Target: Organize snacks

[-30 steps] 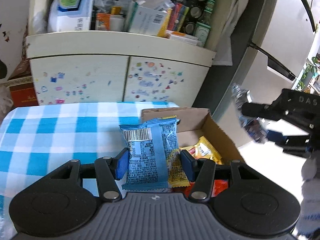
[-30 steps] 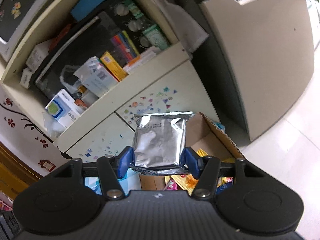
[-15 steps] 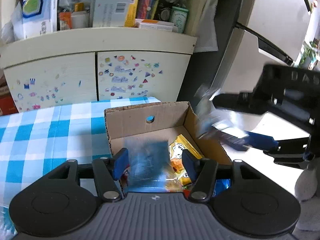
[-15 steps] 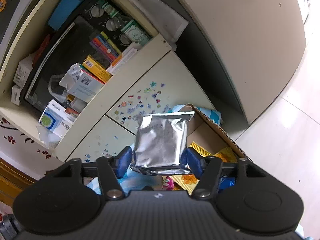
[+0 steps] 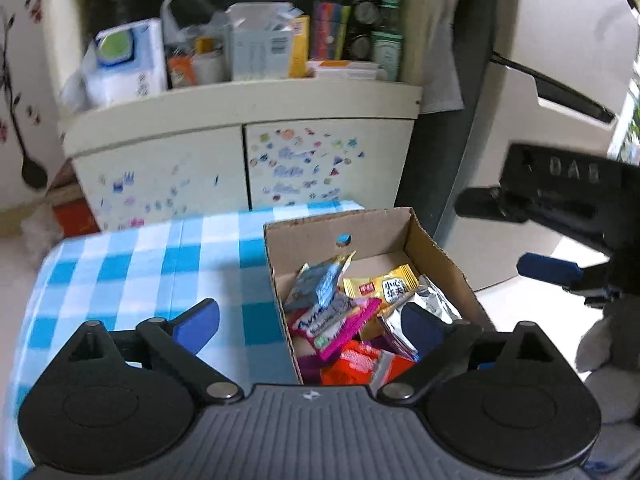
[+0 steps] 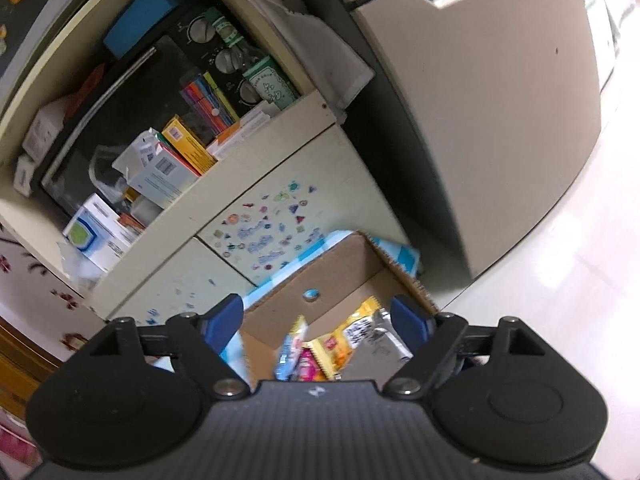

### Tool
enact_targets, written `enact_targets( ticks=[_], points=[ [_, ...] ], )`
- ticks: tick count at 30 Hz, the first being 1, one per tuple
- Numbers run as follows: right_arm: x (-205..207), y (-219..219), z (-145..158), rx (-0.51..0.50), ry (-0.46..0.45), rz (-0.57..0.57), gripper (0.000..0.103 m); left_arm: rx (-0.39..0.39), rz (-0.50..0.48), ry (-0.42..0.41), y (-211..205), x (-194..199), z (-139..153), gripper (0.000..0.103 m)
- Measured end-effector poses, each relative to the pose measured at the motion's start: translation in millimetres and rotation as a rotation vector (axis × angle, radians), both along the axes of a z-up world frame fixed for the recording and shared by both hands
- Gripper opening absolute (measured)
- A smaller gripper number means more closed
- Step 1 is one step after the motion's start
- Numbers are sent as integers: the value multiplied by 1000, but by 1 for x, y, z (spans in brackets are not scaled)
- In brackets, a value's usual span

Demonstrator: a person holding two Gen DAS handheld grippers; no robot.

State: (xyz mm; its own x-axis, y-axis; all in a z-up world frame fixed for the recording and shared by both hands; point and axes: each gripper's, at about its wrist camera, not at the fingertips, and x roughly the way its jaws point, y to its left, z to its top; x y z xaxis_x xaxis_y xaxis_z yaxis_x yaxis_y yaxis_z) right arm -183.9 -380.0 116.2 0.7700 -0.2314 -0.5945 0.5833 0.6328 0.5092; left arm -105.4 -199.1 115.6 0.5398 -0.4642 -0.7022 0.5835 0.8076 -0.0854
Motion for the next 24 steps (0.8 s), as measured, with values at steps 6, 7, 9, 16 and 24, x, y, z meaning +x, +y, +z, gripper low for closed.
enact_targets(
  ticks=[6,7,9,16,24],
  points=[
    [-6,5,-2,-65,70,-13,85,43,52,21,9,-2,1,103],
    [-7,5,-3,-71,80,-14,85,47,60,24,10,-2,1,103],
    [-10,7,-4,-88,101,-13,85,49,74,27,15,-3,1,103],
    [-23,15,-5,-144,152,-18,90,94,107,27,26,-6,2,103],
    [-39,36,-8,-195,232,51,91,135,130,34,32,-10,1,103]
  ],
)
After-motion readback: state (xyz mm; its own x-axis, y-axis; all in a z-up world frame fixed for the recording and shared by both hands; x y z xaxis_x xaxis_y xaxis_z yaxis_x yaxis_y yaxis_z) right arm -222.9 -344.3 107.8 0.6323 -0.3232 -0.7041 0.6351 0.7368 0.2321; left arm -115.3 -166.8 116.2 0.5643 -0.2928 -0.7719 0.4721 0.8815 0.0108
